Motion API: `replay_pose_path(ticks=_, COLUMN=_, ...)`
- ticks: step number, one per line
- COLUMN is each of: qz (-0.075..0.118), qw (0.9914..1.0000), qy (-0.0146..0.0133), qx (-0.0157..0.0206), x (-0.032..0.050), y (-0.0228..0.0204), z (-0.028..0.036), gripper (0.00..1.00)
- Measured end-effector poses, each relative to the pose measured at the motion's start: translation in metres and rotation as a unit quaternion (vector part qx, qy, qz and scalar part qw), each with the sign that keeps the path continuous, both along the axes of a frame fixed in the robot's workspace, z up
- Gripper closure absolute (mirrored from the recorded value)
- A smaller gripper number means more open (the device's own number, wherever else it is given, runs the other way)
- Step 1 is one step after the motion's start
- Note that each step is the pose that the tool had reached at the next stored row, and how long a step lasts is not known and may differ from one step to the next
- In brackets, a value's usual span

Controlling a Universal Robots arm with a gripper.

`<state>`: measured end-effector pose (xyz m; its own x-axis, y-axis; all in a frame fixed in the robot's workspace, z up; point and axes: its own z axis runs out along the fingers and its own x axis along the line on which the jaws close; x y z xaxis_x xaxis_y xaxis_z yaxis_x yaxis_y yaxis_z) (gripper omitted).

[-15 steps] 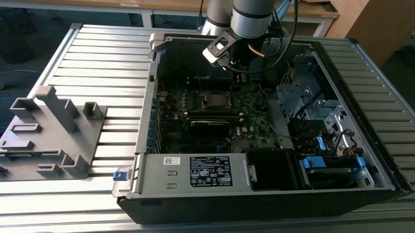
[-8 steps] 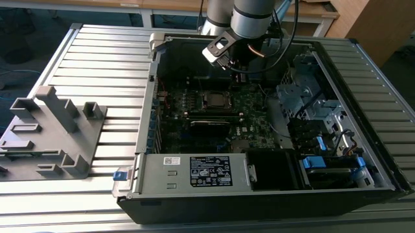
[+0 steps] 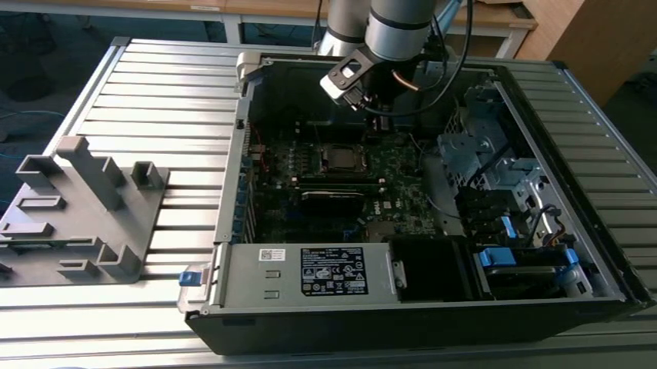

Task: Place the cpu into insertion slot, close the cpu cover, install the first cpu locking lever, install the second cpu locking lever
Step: 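Close the cpu cover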

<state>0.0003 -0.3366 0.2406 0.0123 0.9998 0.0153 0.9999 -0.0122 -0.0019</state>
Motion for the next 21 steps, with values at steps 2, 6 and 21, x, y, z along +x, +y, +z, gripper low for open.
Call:
replay_pose_path(ticks=2, qz=0.0, qw=1.0, qy=0.0005, qx=-0.0001, x=-0.0001, y=0.0, z=0.0001, gripper=0.89)
replay_pose_path(ticks=6, qz=0.0, qw=1.0, qy=0.0012, qx=-0.0001, x=-0.0001, y=0.0, z=0.0001, gripper=0.89)
replay_pose_path(ticks=21, qz=0.0, qw=1.0, qy=0.0015, qx=-0.0001, x=-0.011, y=0.0, z=-0.0025, gripper=0.89)
